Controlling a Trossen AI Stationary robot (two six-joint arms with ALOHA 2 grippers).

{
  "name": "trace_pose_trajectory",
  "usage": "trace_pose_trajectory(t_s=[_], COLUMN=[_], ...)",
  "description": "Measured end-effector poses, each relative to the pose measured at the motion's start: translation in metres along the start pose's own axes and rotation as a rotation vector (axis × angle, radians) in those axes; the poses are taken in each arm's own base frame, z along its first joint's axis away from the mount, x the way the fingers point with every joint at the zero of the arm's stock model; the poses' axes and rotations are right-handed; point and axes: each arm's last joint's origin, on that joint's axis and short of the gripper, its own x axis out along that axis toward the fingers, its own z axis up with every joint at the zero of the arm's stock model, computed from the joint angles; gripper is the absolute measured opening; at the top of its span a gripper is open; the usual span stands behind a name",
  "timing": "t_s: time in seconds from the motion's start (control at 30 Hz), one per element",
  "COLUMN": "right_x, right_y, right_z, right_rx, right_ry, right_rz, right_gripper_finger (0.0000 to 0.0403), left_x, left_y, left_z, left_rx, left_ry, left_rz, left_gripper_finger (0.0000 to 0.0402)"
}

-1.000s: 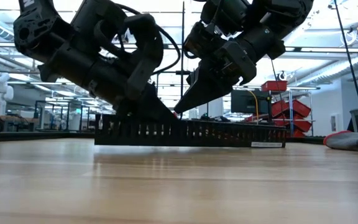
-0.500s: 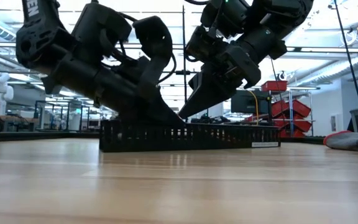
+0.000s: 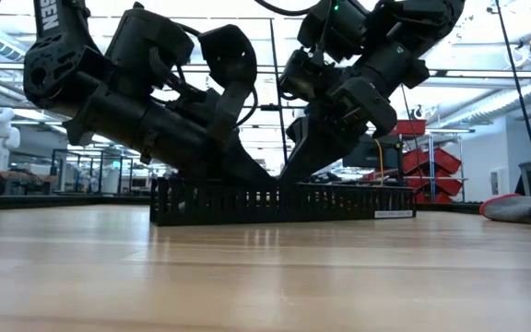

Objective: Ziptie cables
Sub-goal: Put the zip tied cable wires into the black cable duct

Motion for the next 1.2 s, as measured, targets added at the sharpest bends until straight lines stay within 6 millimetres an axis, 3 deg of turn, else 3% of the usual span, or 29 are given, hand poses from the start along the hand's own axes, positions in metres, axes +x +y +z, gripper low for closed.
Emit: trace_pose_trajectory(t_s=[0.53,1.2], right_x=[0.0,-0.0001], right_y=[-0.0001,-0.0004], right_z=[0.0004,0.0029], right_rx=[-0.008,-0.037], right_ry=[-0.004,-0.029], right_rz=[-0.001,-0.007], right_gripper_finger=[0.0,0.0], left_x=[-0.0002,-0.0005], left_y=[0.0018,0.005], left_z=[-0.0003,-0.0042], left_rx=[-0.145,-0.143], left_ry=[-0.017,0.049], left_rz=[0.03,0.055], left_gripper_finger=[0.0003,0.0002])
